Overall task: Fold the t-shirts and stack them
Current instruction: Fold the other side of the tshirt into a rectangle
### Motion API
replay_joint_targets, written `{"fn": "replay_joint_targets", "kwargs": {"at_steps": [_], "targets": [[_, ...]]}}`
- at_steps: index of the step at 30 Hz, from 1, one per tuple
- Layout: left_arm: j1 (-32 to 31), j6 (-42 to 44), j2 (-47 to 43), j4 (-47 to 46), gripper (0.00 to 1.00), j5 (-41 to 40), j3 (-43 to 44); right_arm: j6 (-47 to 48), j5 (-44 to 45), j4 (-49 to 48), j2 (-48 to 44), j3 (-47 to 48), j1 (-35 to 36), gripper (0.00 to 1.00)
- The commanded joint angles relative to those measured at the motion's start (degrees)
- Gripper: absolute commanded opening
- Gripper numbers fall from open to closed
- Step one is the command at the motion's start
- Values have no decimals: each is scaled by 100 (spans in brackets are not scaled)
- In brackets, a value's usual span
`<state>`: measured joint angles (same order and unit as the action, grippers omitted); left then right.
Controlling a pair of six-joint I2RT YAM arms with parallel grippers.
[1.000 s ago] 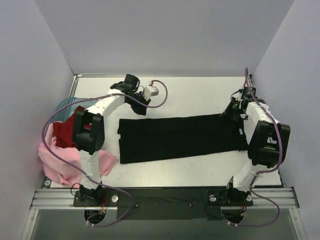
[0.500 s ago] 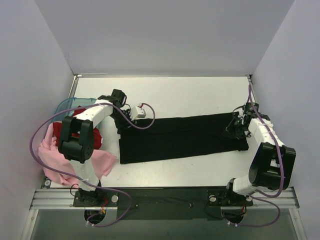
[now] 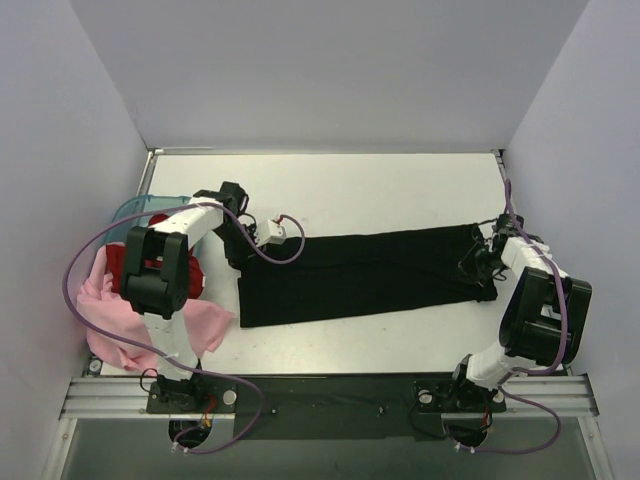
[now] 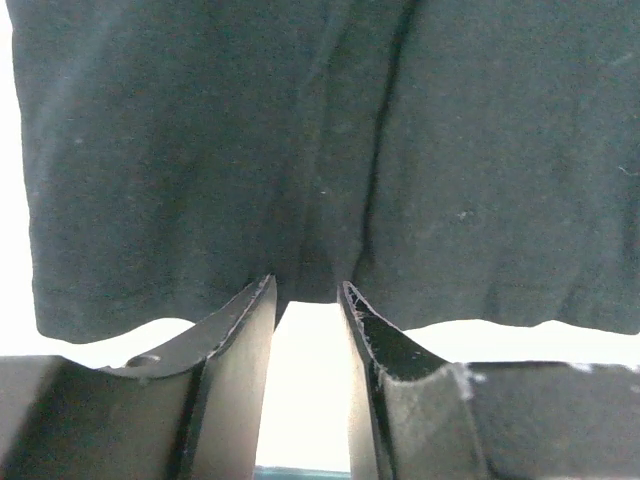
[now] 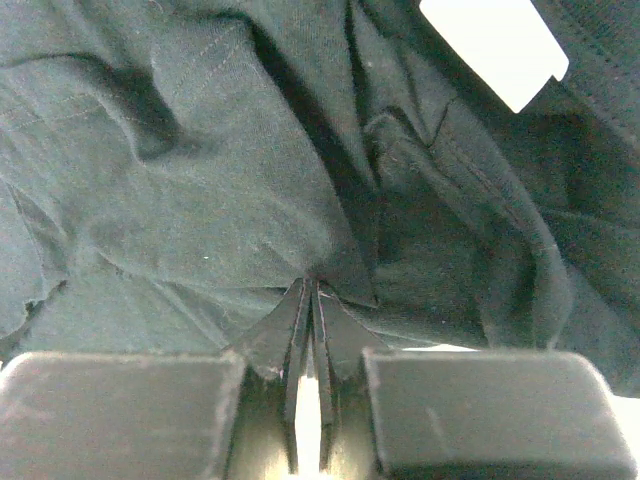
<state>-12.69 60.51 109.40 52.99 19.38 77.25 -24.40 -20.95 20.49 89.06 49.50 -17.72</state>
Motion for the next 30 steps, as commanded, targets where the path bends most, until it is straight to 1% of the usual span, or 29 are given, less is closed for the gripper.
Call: {"fn": "replay_joint_targets", "kwargs": {"at_steps": [1,3,4,5,6,7,8,14,17,20,21,22,23,24,25,26,27,28,29,30], "targets": [[21,339,-183,283,42,216,-17,-3,126,34,85,25,-57,0],[21,277,-139,168,38,119,-70,-20,83,-27,173,43,-57,0],[21,286,-130,168,31,128,-44,-29,74,-45,217,43,-57,0],[12,286,-121,194,26,145,-26,-38,82,-71,244,43,-57,0],[12,260,-121,211,16,163,-9,-29,82,-72,296,43,-57,0],[12,233,-121,238,11,180,52,-21,134,-72,323,51,-65,0],[29,190,-139,255,0,181,79,-29,152,-89,384,43,-83,0],[30,40,-358,580,0,251,273,-47,100,-159,481,51,-162,0],[56,22,-516,493,0,268,177,-38,91,-168,481,87,-179,0],[73,-83,-631,142,0,207,97,-29,91,-168,490,87,-197,0],[73,-22,-596,141,23,224,114,-29,91,-160,499,87,-197,0],[91,4,-526,185,33,268,175,-21,100,-168,507,95,-197,0],[126,135,-456,237,46,390,211,-21,91,-160,516,95,-206,0],[196,258,-307,438,50,644,333,-21,91,-159,516,87,-197,0],[353,607,-245,605,56,881,395,-12,100,-151,499,87,-197,0],[450,959,-140,972,61,1319,465,-3,117,-151,499,78,-197,0],[678,1633,-130,1081,71,1575,466,6,109,-151,473,60,-197,0],[767,1892,-147,1177,76,1935,405,14,126,-151,455,43,-197,0],[916,2434,-165,1204,77,2034,378,6,118,-142,437,34,-197,0],[952,2674,-156,1309,77,2166,361,14,117,-151,420,-1,-197,0]]}}
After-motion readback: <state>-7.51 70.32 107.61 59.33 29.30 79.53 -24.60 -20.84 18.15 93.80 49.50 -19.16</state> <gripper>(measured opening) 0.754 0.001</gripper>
